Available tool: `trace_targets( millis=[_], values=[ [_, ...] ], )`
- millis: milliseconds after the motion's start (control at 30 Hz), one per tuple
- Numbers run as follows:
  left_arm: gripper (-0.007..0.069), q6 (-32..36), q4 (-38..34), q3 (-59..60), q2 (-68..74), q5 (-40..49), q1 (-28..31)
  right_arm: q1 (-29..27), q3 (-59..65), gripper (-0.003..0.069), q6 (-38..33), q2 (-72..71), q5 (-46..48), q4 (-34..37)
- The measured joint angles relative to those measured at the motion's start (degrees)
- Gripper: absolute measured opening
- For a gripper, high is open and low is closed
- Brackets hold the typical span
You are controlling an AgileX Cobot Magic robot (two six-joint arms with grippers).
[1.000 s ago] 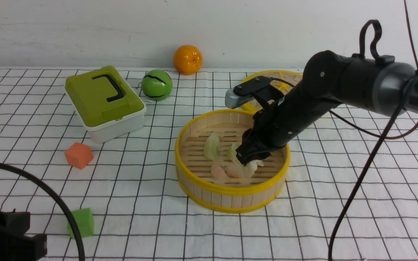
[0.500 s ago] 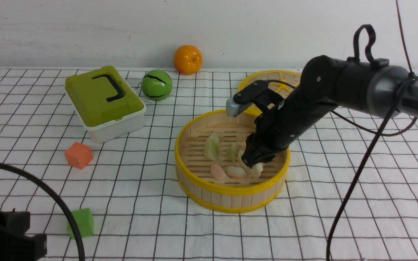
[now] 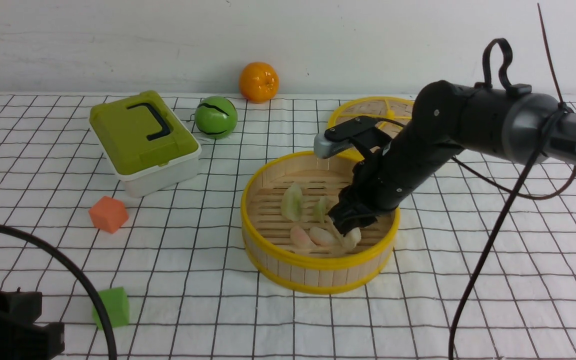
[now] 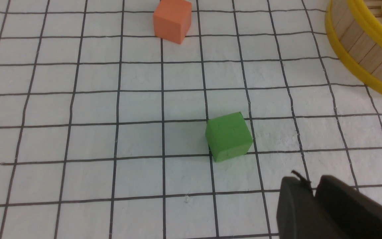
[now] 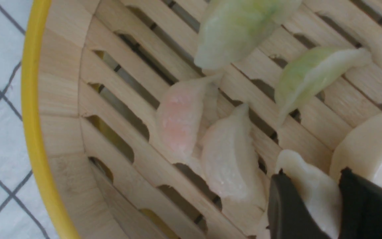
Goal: Put the dumplings into the steamer on the table with the white tablecloth.
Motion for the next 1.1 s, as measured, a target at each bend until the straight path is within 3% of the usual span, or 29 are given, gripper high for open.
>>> trace_targets(
  millis=[100,300,433,600,833,867,933,1100],
  values=[
    [0.0088,0.0,0.0,0.0,0.0,0.0,0.0,0.0,-0.05,0.0263,1.82,0.0,-0.24,-0.42],
    [0.0092,0.0,0.0,0.0,0.0,0.0,0.0,0.0,-0.32,0.0462,2.94,-1.21,-0.19,0.25],
    [0.0093,0.0,0.0,0.0,0.0,0.0,0.0,0.0,-1.99,0.05,5.44,-4.72,0.71,0.12],
    [0.0097,0.0,0.0,0.0,0.0,0.0,0.0,0.0,-6.62,0.0406,8.38,-13.79,4.72,-3.58],
    [0.0106,0.0,0.0,0.0,0.0,0.0,0.0,0.0,-8.86,0.0091,11.37,-29.96,11.93,-16.08],
    [0.0106,0.0,0.0,0.0,0.0,0.0,0.0,0.0,-8.86,0.0082,11.49,-30.34,12.39,-16.47],
    [0.0108,0.0,-0.29,0.0,0.0,0.0,0.0,-0.12,-8.91,-0.0003,13.13,-33.45,14.7,-20.61],
    [0.011,0.06,-1.33,0.0,0.0,0.0,0.0,-0.7,-4.53,-0.0024,14.31,-33.09,16.88,-22.91]
  ],
)
